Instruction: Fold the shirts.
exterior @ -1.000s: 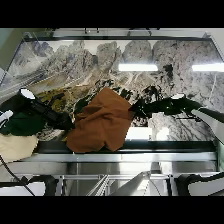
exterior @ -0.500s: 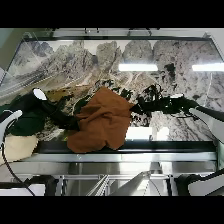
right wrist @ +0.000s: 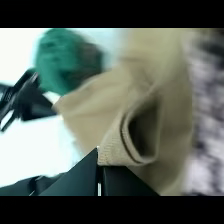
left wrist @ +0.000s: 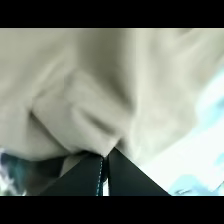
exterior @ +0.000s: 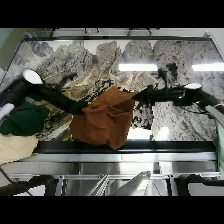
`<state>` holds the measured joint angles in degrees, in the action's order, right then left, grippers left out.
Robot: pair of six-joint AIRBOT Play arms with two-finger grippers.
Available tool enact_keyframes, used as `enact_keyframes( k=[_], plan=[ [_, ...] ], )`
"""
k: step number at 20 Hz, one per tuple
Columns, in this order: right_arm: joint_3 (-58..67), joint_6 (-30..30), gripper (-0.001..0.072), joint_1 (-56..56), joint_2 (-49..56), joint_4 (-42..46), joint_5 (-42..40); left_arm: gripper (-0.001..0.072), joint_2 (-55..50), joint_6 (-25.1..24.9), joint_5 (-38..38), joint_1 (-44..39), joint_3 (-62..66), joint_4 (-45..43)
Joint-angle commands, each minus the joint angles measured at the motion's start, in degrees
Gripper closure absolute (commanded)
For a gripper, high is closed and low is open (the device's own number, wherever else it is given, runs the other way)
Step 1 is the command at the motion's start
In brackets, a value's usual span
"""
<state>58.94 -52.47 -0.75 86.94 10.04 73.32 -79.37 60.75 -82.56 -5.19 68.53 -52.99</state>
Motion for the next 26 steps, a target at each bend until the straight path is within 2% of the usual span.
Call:
enact_keyframes(
  k=[1, 3, 5, 7, 10, 13, 17, 21, 23, 24, 25, 26],
  plan=[
    [5.16, 2.27, 0.0694, 3.61, -14.88, -4.98, 10.58, 0.0688, 10.93, 0.22, -4.31, 5.05, 12.44, 13.05],
    [8.48, 5.51, 0.0694, 4.55, -27.58, -8.2, 7.15, 0.0688, 19.23, -0.11, -2.69, 8.59, 20.24, 16.61],
    [9.11, 7.78, 0.0694, 4.63, -40.65, -6.21, -4.07, 0.0686, 27.19, -2.54, 2.16, 11.93, 26.29, 16.5],
    [9.09, 7.63, 0.0694, 4.57, -51.43, 2.95, -15.21, 0.0684, 33.55, -6.78, 8.2, 15.12, 29.31, 16.5],
    [8.55, -0.48, 0.0694, 4.57, -57.88, 16.26, -18.8, 0.0681, 36.59, -7.15, 9.79, 17.75, 27.89, 16.59],
    [5.49, -3.85, 0.0694, 4.57, -55.04, 18.43, -15.17, 0.0682, 34.45, -5.14, 7.89, 17.66, 21.03, 17.11],
    [-0.85, -3.85, 0.0694, 2.67, -45.24, 18.29, -14.21, 0.0681, 25.0, -6.88, 9.46, 12.04, 12.98, 16.94],
    [-5.11, -0.87, 0.0694, -1.84, -31.98, 18.67, -19.52, 0.0681, 9.29, -12.09, 17.77, 5.38, 10.49, 16.85],
    [-5.25, -0.92, 0.0693, -2.43, -25.33, 19.58, -24.92, 0.0673, -0.15, -12.26, 20.39, 3.87, 14.08, 16.5],
    [-5.25, -1.62, 0.0631, -1.97, -22.38, 19.58, -27.69, 0.0474, -4.44, -12.22, 19.47, 3.8, 16.85, 16.52],
    [-5.22, -2.14, 0.0372, -0.96, -20.17, 19.52, -28.92, 0.015, -8.33, -11.98, 17.84, 4.24, 19.91, 16.5],
    [-5.22, -2.23, 0.0209, 0.55, -18.36, 19.58, -28.87, -0.0001, -11.21, -9.53, 16.02, 5.14, 22.77, 16.46]
  ],
)
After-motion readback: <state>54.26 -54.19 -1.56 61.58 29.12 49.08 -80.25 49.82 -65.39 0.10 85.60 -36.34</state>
